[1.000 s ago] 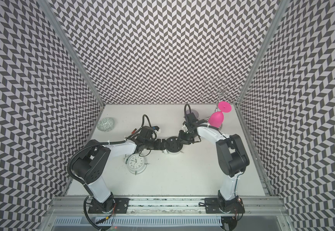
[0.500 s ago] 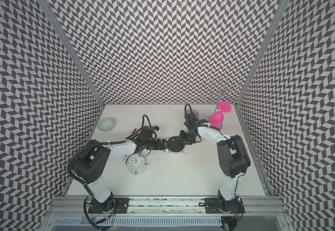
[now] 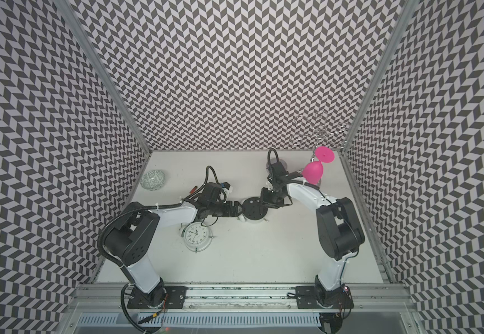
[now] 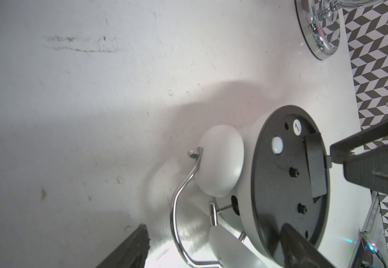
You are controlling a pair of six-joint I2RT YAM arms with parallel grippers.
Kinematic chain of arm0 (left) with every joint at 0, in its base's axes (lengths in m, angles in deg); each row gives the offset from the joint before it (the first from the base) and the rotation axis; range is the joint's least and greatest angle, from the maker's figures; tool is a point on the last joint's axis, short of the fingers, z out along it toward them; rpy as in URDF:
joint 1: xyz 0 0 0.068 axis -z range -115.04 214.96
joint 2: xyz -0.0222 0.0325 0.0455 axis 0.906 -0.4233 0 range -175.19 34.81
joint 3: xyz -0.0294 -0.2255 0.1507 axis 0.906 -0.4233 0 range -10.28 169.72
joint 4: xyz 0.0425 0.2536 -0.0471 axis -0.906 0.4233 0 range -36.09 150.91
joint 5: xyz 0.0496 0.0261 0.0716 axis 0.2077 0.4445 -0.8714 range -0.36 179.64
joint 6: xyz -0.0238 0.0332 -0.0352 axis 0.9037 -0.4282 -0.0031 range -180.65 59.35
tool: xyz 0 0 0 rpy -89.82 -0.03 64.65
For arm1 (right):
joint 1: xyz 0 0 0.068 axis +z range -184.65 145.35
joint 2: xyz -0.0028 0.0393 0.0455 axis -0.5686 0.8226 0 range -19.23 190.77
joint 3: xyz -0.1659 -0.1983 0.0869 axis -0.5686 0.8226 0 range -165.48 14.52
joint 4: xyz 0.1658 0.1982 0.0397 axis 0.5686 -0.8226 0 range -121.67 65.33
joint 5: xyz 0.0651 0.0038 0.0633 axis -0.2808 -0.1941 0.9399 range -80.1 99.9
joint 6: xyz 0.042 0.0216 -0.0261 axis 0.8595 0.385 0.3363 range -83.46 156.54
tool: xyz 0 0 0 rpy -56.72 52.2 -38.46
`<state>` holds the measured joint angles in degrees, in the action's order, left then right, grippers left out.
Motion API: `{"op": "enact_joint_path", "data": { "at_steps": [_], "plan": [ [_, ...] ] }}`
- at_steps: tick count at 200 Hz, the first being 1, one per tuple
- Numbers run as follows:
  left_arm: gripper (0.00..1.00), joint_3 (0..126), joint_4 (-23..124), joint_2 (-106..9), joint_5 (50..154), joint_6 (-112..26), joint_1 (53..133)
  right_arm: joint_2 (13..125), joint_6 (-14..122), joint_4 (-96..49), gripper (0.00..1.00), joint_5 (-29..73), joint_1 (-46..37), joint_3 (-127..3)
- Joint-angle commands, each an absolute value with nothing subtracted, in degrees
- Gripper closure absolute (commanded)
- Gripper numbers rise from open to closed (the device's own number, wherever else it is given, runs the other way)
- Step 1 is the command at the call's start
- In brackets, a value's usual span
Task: Insert the battery into the alarm
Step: Install the cover on the alarm.
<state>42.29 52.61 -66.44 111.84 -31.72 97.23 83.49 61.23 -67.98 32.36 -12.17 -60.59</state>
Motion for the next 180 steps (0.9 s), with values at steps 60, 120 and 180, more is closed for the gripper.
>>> {"op": "enact_joint_path", "data": {
  "at_steps": [60,120,180],
  "plan": [
    [0.11,42.2,51.7,-66.5,112.2,-31.2,97.7,82.5,60.6,-66.4,0.69,32.1,-12.1,-59.1],
    [0.11,42.1,51.4,-66.8,112.6,-31.1,97.7,82.3,60.4,-66.1,0.76,32.1,-12.1,-58.6],
    [0.11,42.1,51.4,-66.8,112.7,-31.0,97.7,82.2,60.2,-66.4,0.83,31.6,-12.1,-58.8]
  ]
}}
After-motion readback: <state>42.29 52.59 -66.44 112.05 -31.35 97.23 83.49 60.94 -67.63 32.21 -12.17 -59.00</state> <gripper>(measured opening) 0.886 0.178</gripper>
